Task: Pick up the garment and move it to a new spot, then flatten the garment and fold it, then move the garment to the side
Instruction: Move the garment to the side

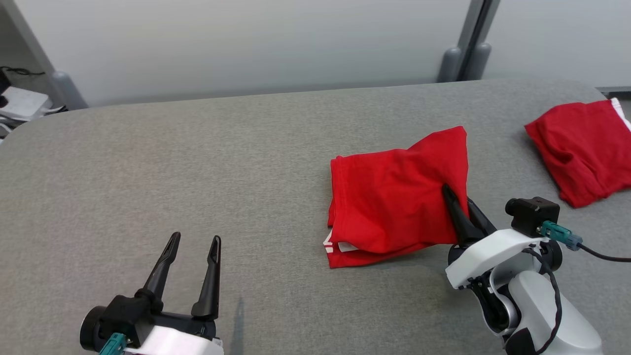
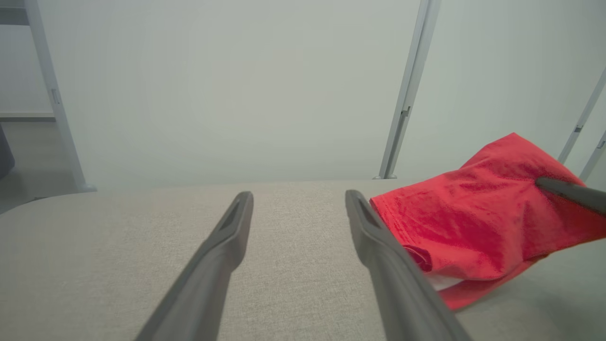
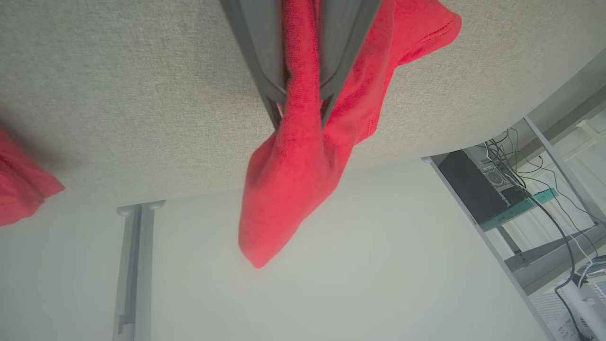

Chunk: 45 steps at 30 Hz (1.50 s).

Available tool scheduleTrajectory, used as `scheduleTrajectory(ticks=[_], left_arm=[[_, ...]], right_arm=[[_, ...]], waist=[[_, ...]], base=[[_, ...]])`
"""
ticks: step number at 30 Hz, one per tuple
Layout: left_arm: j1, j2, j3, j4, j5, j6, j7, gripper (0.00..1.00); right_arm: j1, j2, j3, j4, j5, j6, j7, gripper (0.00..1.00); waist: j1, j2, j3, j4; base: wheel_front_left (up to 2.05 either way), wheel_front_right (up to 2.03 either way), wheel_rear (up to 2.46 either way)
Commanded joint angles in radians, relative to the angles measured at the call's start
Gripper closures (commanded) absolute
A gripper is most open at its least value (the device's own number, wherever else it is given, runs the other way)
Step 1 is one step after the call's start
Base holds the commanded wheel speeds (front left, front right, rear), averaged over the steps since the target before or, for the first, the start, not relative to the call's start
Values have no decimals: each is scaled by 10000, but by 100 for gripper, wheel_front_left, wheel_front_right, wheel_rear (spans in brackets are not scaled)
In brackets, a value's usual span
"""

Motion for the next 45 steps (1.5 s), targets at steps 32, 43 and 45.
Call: scheduleTrajectory(ticks=[32, 43, 45], left_arm=[[-918, 39, 159, -279, 671, -318, -57, 0], [-981, 39, 154, -283, 736, -334, -57, 0], [-1017, 41, 99, -278, 746, -335, -57, 0]], right_arm=[[691, 343, -674, -1154, -569, 2, -147, 100], [594, 389, -614, -1149, -531, 2, -147, 100], [509, 379, -590, -1108, -539, 2, -147, 100]], waist=[[0, 0, 569, -3831], [0, 0, 701, -4428], [0, 0, 734, -4399]], base=[[0, 0, 0], [0, 0, 0], [0, 0, 0]])
